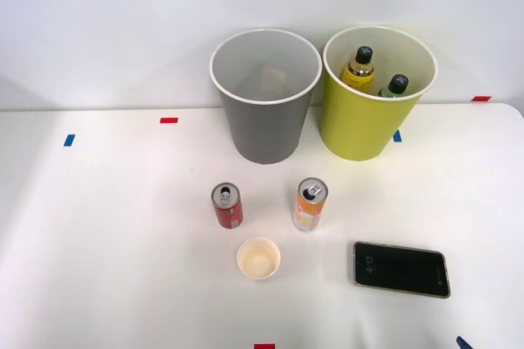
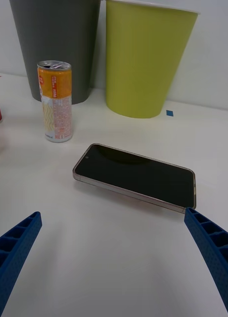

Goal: Put cans in the gray bin, plastic bottles in the light green bin

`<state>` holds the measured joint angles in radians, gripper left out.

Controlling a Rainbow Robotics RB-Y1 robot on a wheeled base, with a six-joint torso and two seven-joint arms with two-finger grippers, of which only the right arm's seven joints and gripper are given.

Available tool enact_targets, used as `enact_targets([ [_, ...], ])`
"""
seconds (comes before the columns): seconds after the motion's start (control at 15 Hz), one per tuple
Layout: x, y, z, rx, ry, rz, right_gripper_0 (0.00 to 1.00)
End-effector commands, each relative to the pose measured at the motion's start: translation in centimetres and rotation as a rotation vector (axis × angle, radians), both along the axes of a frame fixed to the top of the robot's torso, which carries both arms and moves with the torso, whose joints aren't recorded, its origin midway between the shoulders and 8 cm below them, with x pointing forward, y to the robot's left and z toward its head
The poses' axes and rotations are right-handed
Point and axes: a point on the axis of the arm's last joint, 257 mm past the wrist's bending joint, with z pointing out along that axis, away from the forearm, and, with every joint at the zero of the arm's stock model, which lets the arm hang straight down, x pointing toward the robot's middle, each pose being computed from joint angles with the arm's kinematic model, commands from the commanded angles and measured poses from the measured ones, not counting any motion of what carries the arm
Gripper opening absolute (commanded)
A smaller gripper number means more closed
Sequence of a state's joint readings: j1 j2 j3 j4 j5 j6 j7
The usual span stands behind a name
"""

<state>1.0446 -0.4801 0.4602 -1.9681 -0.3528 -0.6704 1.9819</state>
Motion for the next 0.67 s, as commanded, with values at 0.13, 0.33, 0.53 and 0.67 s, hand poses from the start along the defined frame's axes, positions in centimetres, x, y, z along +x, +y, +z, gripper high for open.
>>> enact_targets([
  [0.13, 0.0, 0.0, 0.0, 0.0, 0.0, 0.0, 1.0],
  [0.33, 0.0, 0.0, 0.0, 0.0, 0.0, 0.0, 1.0],
  [0.53, 0.0, 0.0, 0.0, 0.0, 0.0, 0.0, 1.0],
  [0.67, 0.0, 0.0, 0.0, 0.0, 0.0, 0.0, 1.0],
])
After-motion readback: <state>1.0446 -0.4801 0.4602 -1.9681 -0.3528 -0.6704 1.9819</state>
